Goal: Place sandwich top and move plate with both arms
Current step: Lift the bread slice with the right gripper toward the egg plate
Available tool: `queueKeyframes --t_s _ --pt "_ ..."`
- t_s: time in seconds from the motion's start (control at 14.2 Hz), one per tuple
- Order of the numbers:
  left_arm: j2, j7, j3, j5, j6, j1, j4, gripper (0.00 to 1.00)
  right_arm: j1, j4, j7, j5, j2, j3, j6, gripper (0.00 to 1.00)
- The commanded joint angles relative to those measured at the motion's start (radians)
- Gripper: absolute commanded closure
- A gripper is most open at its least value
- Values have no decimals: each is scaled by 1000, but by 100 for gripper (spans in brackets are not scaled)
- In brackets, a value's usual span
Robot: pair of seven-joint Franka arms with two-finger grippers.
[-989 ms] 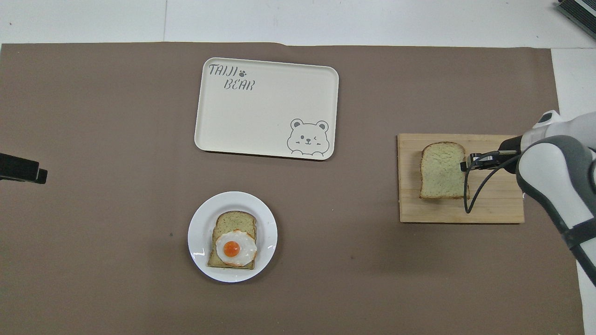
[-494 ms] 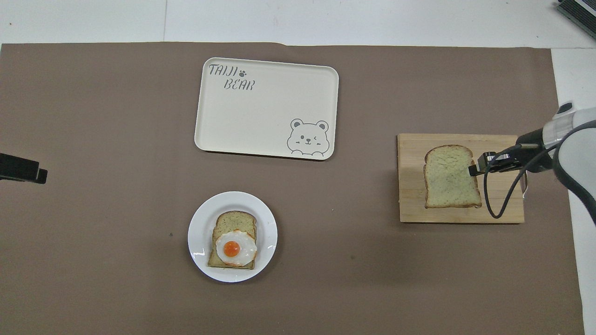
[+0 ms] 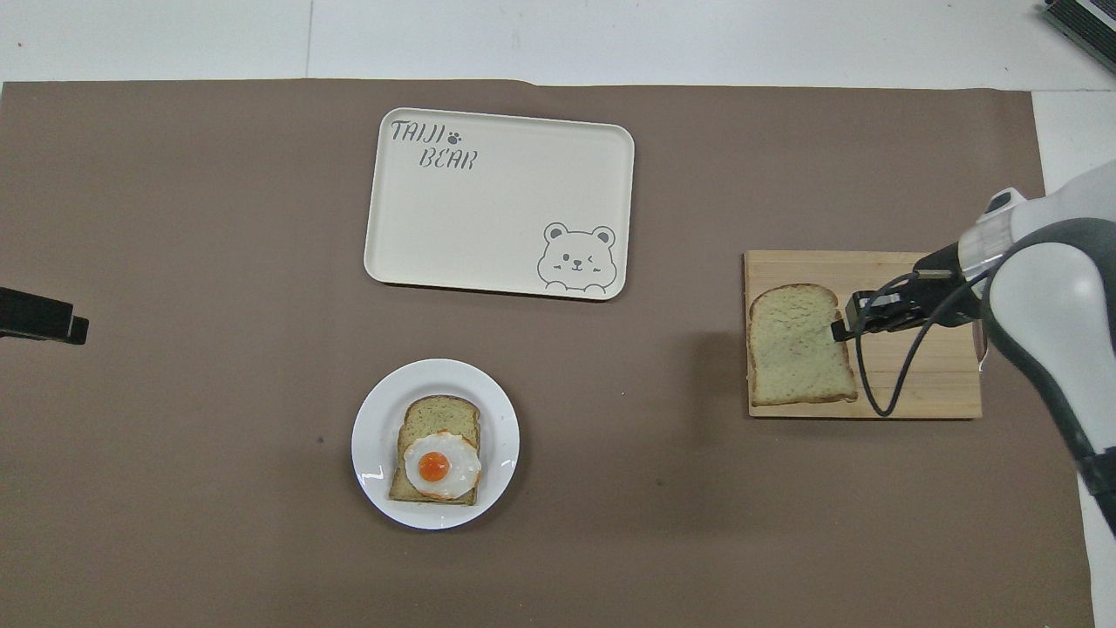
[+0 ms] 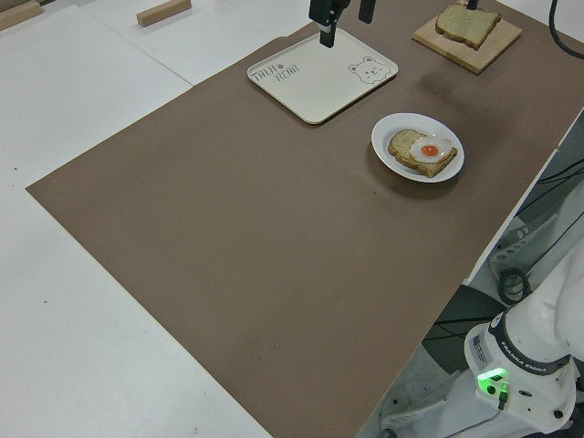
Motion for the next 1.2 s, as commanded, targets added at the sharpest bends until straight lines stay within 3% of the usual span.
queueKeyframes --t_s 0.0,0.21,0.42,0.78,0.99,1.13 --pt "-19 -1 -5 9 -10 7 -12 0 48 -23 54 53 -20 -3 17 100" --pt "-19 -1 -5 9 -10 7 -12 0 166 -49 158 82 -19 -3 104 100" --pt "-19 -1 -5 9 -10 7 -12 0 301 -99 235 121 3 -3 268 100" --pt "-18 1 -17 7 -13 -26 -9 0 415 -106 218 181 52 12 357 100" --pt "-21 5 -15 -6 -16 -25 -9 0 516 -109 232 236 96 16 486 100" --pt "-27 -2 -15 -14 -21 -23 -22 0 553 -113 249 239 105 17 494 100"
